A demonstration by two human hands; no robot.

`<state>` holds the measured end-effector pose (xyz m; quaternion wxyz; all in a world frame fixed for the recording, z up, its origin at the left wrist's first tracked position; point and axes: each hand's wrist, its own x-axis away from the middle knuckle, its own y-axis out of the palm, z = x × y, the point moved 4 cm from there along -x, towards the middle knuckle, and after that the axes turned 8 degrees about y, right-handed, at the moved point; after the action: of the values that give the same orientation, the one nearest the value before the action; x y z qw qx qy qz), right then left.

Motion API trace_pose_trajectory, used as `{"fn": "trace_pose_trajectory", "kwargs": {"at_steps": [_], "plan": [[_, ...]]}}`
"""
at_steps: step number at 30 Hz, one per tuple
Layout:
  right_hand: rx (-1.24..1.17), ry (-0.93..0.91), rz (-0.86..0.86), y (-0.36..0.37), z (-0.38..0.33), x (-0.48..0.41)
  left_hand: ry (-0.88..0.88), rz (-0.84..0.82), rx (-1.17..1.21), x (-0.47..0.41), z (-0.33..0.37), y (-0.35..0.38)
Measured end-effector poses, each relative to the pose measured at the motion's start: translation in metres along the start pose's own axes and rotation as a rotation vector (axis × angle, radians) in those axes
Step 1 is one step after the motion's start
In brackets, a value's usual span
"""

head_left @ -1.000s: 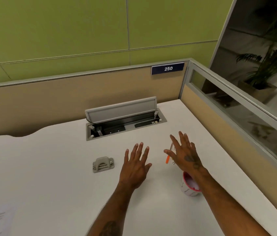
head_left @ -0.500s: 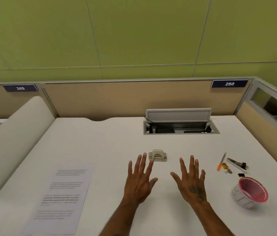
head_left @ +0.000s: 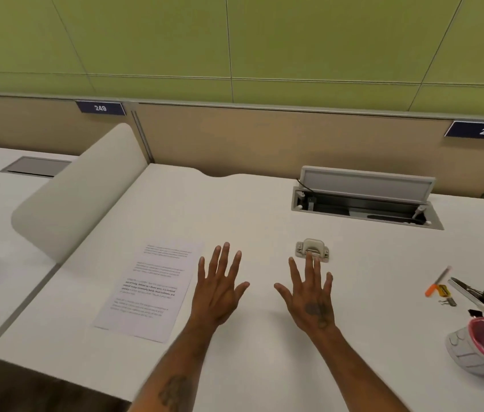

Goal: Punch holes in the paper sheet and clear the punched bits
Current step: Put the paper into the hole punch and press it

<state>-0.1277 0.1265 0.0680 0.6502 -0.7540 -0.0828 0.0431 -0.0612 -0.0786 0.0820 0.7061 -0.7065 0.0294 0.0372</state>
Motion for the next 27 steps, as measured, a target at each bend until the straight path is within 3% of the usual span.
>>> {"fn": "trace_pose_trajectory", "kwargs": {"at_steps": [12, 20, 27], "plan": [[-0.062, -0.015, -0.024, 0.034, -0.129, 0.005, -0.077, -0.032, 0.004, 0.035, -0.135, 0.01], [-0.193, 0.136, -0.057, 0.072, -0.225, 0.023, -0.129, -0.034, 0.07, 0.059, -0.237, 0.023], [-0.28, 0.297, -0.108, 0.091, -0.275, 0.021, -0.224, -0.115, 0.218, 0.063, -0.278, 0.046]]}}
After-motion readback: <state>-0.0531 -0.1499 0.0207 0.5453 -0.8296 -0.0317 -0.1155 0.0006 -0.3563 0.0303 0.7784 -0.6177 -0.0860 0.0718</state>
